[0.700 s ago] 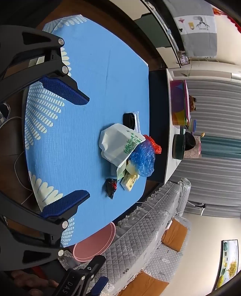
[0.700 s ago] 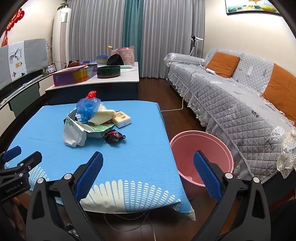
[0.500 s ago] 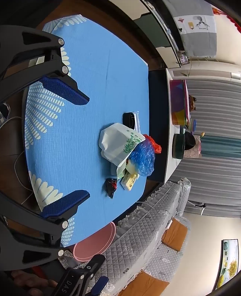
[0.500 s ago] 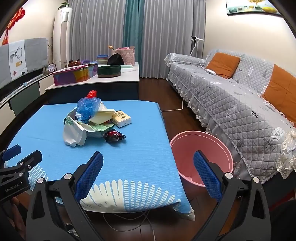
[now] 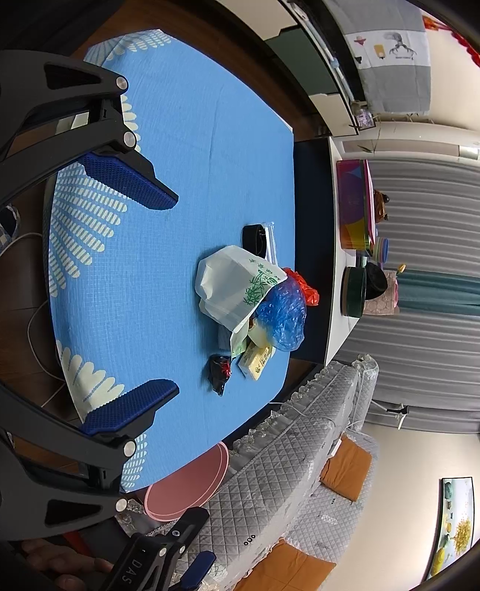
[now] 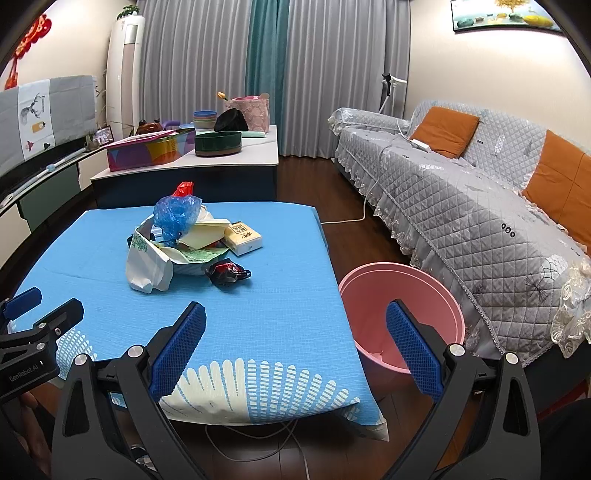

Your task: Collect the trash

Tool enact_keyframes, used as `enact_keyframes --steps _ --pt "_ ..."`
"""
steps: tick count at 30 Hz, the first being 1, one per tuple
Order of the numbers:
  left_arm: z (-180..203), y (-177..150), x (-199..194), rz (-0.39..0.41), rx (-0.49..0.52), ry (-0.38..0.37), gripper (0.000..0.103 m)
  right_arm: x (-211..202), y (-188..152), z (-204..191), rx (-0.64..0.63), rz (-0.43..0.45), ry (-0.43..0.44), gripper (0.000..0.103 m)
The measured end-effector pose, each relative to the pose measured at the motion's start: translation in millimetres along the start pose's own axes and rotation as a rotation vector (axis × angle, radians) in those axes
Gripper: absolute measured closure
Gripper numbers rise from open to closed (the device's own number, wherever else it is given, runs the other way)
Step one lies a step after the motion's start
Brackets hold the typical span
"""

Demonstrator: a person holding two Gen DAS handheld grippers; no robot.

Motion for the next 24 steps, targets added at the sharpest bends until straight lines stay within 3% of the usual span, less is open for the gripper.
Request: enact_keyframes --steps 15,24 --pt "-1.0 -2.2 -3.1 -0.001 0.002 0.007 0.013 0.5 2.0 -1.5 -0.001 0.004 -0.009 0.013" --pt "-4.0 4.0 -4.9 0.014 0.004 0.067 0.026 5.4 0.7 -2.0 0.006 -0.011 0.014 0.023"
Point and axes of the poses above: each gripper's, at about its wrist camera, not at the fingertips, and x roughly the way its jaws point, z to its right, y to its top, the point moved 4 cm from there along x, roughly the way its jaws point, and after that the axes turned 12 degrees about -z, right-handed, at the moved point
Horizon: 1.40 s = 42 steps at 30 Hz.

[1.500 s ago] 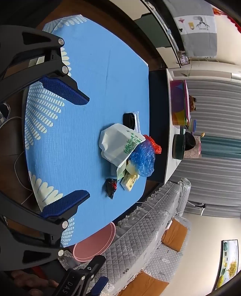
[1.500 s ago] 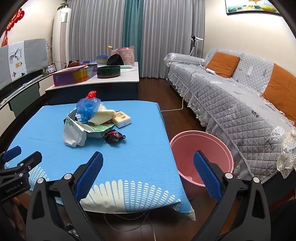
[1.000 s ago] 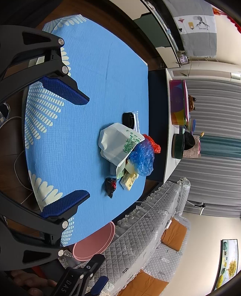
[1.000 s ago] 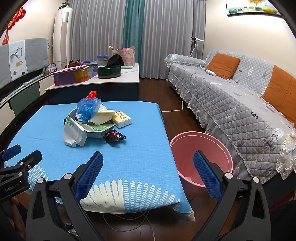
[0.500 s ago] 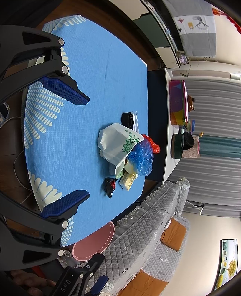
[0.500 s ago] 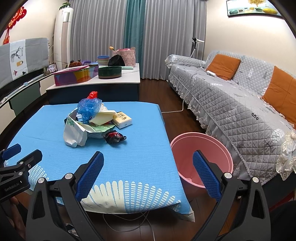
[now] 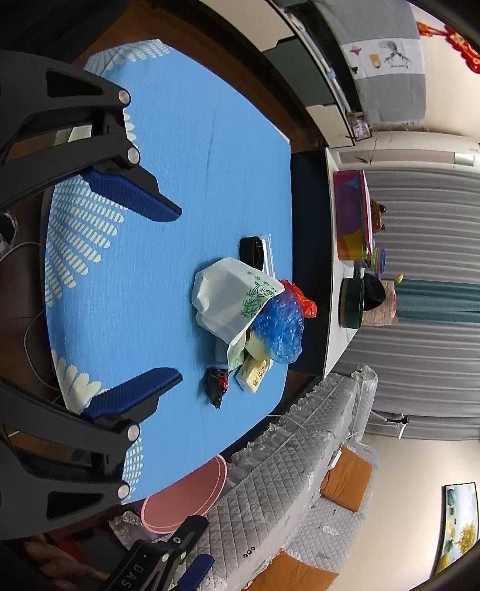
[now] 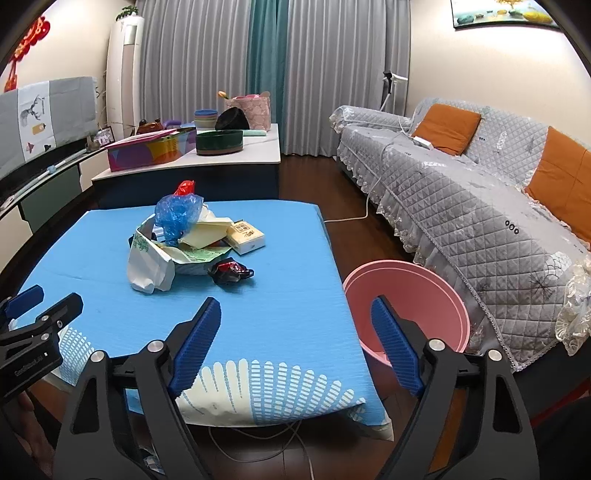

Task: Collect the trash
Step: 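Grasp the white plastic bag with the left tool while the right tool grasps the black-red wrapper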

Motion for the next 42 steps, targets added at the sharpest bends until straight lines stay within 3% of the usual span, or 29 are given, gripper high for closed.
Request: enact_keyframes --steps 6,11,14,22,26,32,37,42 --pt "8 6 -4 -0.003 -0.03 -0.059 0.035 4 3 -2 0.0 -0.031 0.045 0.031" --pt "9 18 -6 -0.016 -0.044 -0.064 0.041 2 13 -7 -0.015 -0.058 0.109 0.037" --pt "9 31 -3 -0.049 -0.058 -0.083 0.048 -6 33 -6 -0.028 -0.045 0.132 0.04" --pt "18 80 10 -0.037 -0.024 -0.084 0.048 -7 96 -3 -0.036 -0.002 0.2 0.047" --pt "21 98 36 -0.075 -0.011 -0.109 0.048 10 119 -12 -0.063 0.023 0.227 0.048" --pt "3 89 71 -0.099 -0.063 -0.098 0.048 53 108 -23 -0.073 -0.005 0.231 0.047" --pt "-18 77 106 -0.163 -0.17 -0.072 0.048 89 91 -31 -0.108 -0.089 0.255 0.047" --pt "-4 88 121 -0.156 -0.144 -0.073 0.048 126 83 -38 -0.111 -0.155 0.271 0.046"
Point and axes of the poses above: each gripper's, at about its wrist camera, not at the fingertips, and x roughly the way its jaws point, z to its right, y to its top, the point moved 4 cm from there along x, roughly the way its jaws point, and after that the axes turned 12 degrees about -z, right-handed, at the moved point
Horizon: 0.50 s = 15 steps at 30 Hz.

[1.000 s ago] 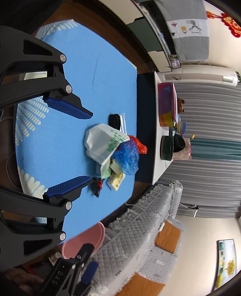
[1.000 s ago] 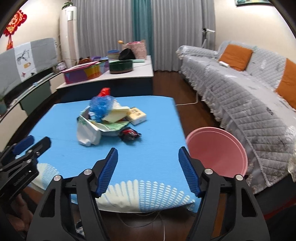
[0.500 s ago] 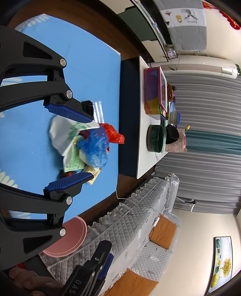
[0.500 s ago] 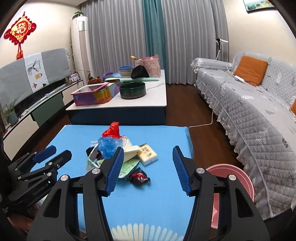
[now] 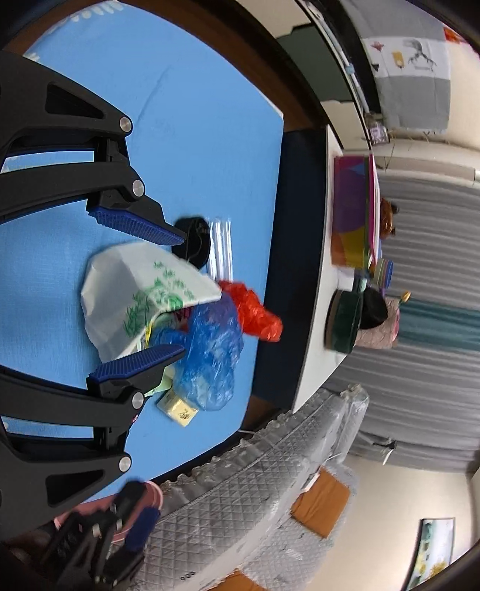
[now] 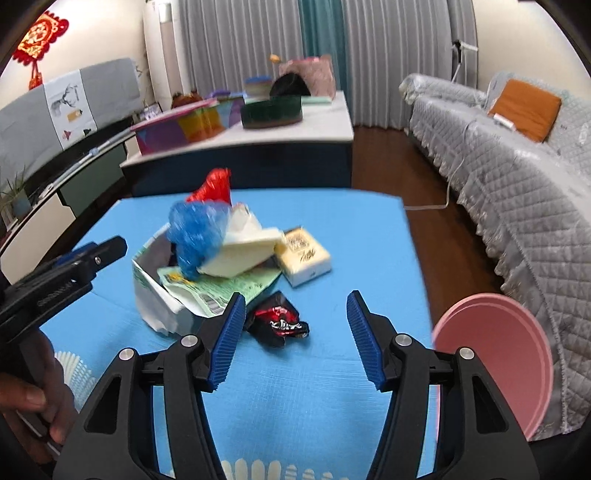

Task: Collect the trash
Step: 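Grasp the white plastic bag with the left tool while the right tool grasps the black-red wrapper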

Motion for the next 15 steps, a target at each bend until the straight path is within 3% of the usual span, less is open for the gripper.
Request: enact_keyframes --steps 5,15 --pt "11 2 14 -0.004 0.036 0.02 0.048 32 2 -5 -0.025 -0.052 0.004 0.042" --pt "4 10 24 -0.004 0.011 0.031 0.048 77 0 0 -0.006 -0.154 -0.006 0.039"
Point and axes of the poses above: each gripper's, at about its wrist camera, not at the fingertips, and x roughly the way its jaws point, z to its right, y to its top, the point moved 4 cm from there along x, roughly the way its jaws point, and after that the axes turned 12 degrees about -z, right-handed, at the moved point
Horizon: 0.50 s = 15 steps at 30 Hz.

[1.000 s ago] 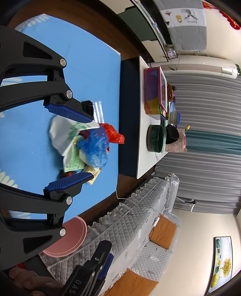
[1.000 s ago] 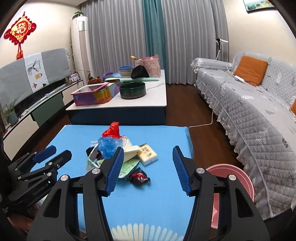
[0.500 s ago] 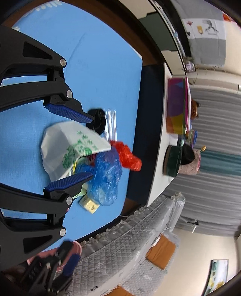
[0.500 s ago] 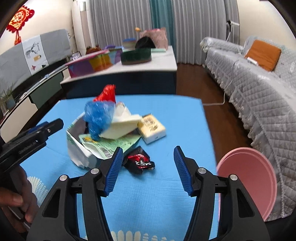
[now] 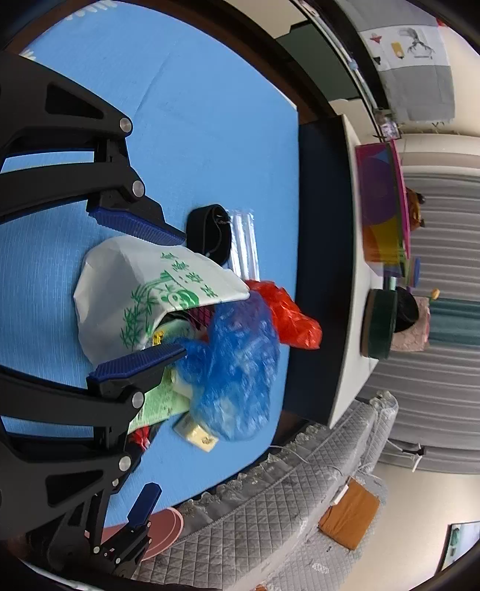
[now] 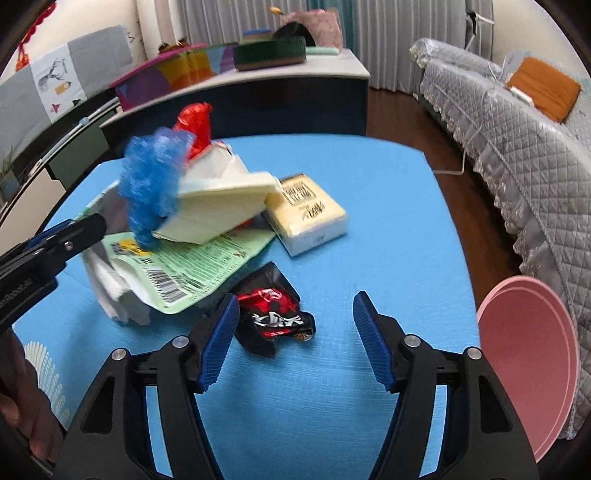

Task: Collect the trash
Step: 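Grasp the white plastic bag with the left tool while the right tool grasps the black-red wrapper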

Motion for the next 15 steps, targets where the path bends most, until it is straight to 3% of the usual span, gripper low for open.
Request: enact_keyframes --steps 6,8,9,11,15 --pt "4 5 -2 0.016 -0.001 -0.028 0.049 12 -3 1 0.01 -0.048 0.013 0.039" --pt "3 7 -4 0.019 -0.01 -0.042 0.053 15 -4 2 0.015 -0.061 0.019 0.04" --pt "2 7 -6 0.022 -0.014 -0.037 0.055 15 -5 3 0.017 -0.064 0.024 0.043" --pt "-1 7 -9 0.023 -0.024 -0.02 0.069 14 -6 2 0.015 -0.065 0.032 0.055" --pt "-11 4 -12 -0.004 -0.073 0.006 0.074 6 -8 1 0.011 -0.054 0.045 0.065"
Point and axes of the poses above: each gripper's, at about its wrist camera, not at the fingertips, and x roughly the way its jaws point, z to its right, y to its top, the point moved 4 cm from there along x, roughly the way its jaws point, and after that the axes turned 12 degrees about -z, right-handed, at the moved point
